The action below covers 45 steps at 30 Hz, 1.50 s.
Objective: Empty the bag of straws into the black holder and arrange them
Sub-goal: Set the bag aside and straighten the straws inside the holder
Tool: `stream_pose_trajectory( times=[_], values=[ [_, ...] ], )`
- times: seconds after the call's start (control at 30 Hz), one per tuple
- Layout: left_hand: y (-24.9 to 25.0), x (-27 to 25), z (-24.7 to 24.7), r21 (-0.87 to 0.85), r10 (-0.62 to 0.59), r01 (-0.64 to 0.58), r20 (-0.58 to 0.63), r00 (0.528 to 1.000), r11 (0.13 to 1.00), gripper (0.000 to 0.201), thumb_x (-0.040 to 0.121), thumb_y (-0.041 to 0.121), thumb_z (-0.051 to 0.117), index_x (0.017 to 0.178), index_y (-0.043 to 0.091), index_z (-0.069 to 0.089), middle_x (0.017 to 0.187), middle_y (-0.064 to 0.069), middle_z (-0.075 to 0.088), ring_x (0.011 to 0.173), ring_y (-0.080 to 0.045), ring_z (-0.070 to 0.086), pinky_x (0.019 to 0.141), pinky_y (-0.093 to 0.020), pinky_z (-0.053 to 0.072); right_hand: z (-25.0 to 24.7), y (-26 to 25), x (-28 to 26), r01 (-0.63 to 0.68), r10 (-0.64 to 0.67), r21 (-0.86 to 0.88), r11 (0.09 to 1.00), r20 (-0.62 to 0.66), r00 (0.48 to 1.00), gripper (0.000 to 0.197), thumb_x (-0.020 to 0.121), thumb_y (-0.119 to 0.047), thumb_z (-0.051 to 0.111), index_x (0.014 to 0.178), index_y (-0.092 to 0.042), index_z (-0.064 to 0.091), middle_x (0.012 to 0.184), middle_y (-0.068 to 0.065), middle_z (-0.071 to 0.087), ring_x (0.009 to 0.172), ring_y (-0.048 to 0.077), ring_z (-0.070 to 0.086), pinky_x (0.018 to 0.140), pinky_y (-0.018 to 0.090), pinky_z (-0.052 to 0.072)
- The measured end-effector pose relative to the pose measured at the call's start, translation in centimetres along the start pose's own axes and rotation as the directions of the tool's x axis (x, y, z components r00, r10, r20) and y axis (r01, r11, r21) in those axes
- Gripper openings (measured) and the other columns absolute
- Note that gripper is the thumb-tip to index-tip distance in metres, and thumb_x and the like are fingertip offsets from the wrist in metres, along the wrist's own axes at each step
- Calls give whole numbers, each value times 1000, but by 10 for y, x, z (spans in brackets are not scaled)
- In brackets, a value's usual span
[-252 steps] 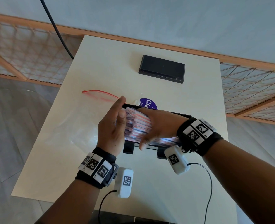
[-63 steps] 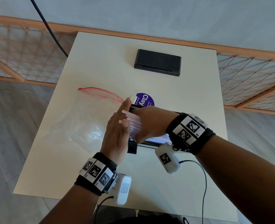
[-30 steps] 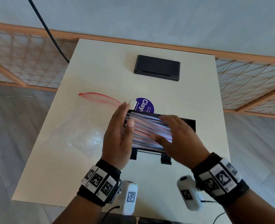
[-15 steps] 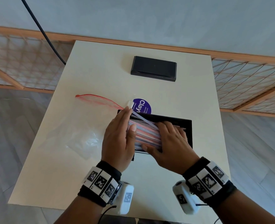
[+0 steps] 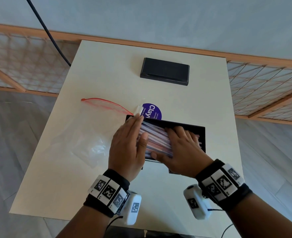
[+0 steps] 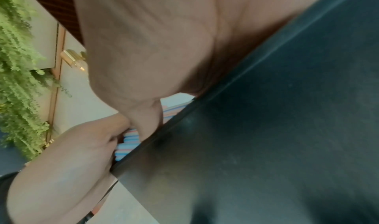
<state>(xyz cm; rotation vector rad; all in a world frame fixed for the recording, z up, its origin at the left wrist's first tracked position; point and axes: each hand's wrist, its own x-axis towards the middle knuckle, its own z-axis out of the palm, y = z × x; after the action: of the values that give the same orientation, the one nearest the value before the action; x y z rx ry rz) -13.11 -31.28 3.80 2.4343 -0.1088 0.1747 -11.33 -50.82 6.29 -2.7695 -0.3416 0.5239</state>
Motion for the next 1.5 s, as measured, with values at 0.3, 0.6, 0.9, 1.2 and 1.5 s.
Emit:
stream_pose_trajectory(
  times=[0.3,0.6,0.9,1.2,1.5],
  values=[
    [2,-1,0,-25,5,-6,-40,999,1000,53,107,40,35,144,13,60,156,-2,56,143,-20,53,113,-47,49,-3,1,2,49,-49,5,999,39,998,94,75,-90,30,136,-20,46,134,-2,55,128,20,51,116,42,28],
    [0,-2,0,-36,4,-5,-41,999,999,52,106,40,34,142,15,62,155,-1,57,141,-20,55,111,-48,50,-16,2,12,17,-28,67,998,177,984,115,58,-97,33,148,-25,40,142,0,43,133,24,45,117,43,30],
    [1,-2,2,-35,5,-8,-79,997,999,51,107,37,35,145,13,59,152,-4,60,138,-22,59,110,-46,51,-35,1,28,27,-57,100,995,315,947,100,63,-87,65,140,-26,50,138,-1,59,121,20,58,103,38,48],
    [1,-1,4,-40,8,-12,-106,994,999,44,108,34,37,137,17,66,150,0,61,140,-18,58,109,-43,52,-45,3,42,21,-109,221,975,395,912,89,61,-65,89,135,-33,51,119,-17,61,106,8,59,93,24,43],
    [3,-1,5,-135,-28,8,-142,990,991,49,108,32,33,140,12,64,151,-3,61,142,-17,55,110,-47,52,-49,-2,51,23,-134,242,970,451,883,70,58,-64,91,111,-48,50,105,-24,64,96,-8,59,89,25,47]
  ],
)
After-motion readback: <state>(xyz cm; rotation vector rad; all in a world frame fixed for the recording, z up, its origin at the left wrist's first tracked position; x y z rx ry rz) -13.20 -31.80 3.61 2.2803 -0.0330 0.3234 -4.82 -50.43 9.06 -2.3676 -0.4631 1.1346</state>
